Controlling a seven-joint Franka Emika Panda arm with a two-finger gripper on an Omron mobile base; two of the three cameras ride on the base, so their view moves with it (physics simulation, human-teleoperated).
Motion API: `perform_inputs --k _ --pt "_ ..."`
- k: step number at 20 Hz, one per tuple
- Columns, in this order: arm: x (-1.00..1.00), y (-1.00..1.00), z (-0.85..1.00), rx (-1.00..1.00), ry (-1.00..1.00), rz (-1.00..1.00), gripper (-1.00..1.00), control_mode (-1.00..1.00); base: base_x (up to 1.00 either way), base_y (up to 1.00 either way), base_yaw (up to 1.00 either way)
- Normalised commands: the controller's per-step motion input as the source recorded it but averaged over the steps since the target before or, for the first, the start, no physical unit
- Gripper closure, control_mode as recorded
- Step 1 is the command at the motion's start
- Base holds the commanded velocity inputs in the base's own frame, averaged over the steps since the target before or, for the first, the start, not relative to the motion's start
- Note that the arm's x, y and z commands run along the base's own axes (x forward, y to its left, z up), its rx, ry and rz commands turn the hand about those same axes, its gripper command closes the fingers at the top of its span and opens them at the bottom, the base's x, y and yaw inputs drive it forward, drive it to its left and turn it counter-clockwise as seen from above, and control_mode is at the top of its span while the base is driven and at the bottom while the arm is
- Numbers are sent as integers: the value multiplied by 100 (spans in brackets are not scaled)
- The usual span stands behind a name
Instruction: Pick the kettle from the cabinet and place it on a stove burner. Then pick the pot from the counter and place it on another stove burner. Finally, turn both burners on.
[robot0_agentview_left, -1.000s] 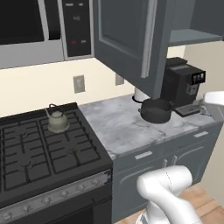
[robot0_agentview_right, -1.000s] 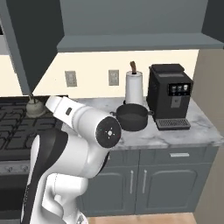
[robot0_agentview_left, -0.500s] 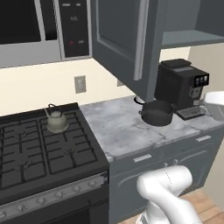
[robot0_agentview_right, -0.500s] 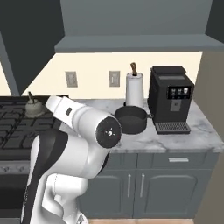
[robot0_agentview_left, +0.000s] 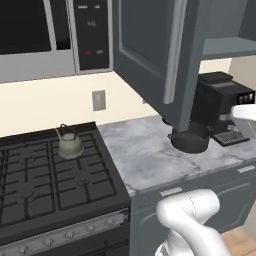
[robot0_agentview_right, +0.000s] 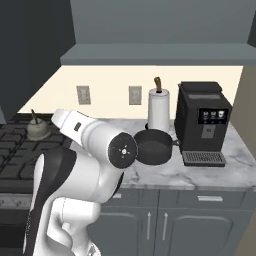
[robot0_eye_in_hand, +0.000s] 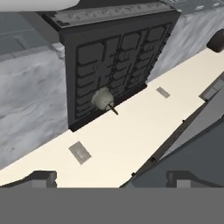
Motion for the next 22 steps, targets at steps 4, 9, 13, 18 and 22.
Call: perform_inputs --k 4,9,13,18,22 --pt "0 0 0 0 0 0 -100 100 17 -53 6" --pt "0 0 0 0 0 0 -100 100 24 -49 6" --pt "0 0 0 0 0 0 -100 100 41 -28 10" --pt "0 0 0 0 0 0 -100 100 44 -24 9" --pt "0 0 0 0 0 0 -100 100 43 -25 9"
